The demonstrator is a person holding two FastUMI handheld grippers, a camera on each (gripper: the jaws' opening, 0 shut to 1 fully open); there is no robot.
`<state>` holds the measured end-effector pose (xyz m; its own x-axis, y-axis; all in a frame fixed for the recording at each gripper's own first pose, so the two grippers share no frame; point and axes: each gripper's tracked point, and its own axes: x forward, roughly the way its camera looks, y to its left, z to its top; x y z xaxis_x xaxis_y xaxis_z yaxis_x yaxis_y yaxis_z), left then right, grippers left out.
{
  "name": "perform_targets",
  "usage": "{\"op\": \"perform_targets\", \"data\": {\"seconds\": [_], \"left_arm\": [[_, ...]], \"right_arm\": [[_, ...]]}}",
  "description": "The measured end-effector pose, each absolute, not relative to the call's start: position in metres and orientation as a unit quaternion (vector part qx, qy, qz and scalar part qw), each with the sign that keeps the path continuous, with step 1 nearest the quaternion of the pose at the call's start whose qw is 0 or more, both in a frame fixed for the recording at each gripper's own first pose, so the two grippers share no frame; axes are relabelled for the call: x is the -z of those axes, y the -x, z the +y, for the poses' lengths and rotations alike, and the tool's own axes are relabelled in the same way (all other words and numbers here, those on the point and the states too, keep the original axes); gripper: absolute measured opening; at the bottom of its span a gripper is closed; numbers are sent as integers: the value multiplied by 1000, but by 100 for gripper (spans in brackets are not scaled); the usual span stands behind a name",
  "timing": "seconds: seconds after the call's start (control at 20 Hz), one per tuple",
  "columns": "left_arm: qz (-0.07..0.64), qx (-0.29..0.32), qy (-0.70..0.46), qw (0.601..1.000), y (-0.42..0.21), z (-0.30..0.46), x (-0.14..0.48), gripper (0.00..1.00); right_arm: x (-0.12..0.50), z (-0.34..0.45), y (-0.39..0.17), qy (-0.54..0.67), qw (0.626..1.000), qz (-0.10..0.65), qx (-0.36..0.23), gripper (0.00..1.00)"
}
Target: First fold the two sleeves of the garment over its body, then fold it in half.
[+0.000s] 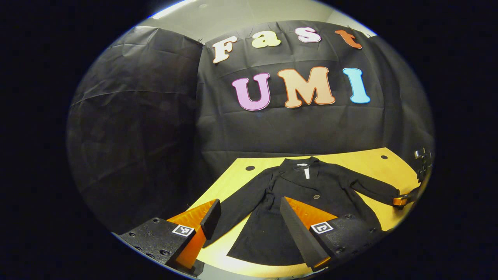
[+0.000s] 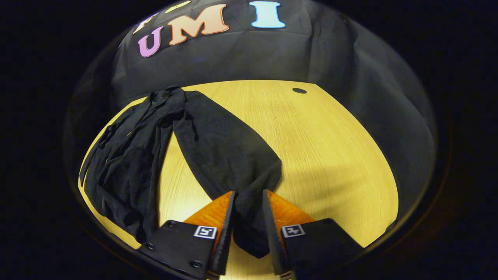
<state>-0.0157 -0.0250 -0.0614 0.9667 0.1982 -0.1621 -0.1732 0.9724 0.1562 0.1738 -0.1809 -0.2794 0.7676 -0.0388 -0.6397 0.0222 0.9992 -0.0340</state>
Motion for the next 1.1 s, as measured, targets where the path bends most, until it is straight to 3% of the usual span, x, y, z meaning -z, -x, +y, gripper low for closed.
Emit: {"op": "perform_targets", "data": {"seconds": [0.05,0.1,0.25,0.8,0.9,1.1], "left_arm": [[88,-94,-71,989,16,-27,61,93],[88,-94,-70,989,17,-28,61,93],[91,-98,-64,989,19,-29,64,93],[87,-117,-36,989,26,-23,80,93],[87,-114,-34,989,29,-20,81,93],[94,-109,-48,988,31,-10,86,93]], "right_arm": [[280,-176,-174,12,940,341,12,42],[282,-172,-174,10,940,340,8,24],[281,-171,-174,6,936,351,7,10],[277,-170,-172,-13,928,372,5,9],[272,-170,-173,-19,928,373,15,3],[258,-167,-173,-11,930,365,32,3]]}}
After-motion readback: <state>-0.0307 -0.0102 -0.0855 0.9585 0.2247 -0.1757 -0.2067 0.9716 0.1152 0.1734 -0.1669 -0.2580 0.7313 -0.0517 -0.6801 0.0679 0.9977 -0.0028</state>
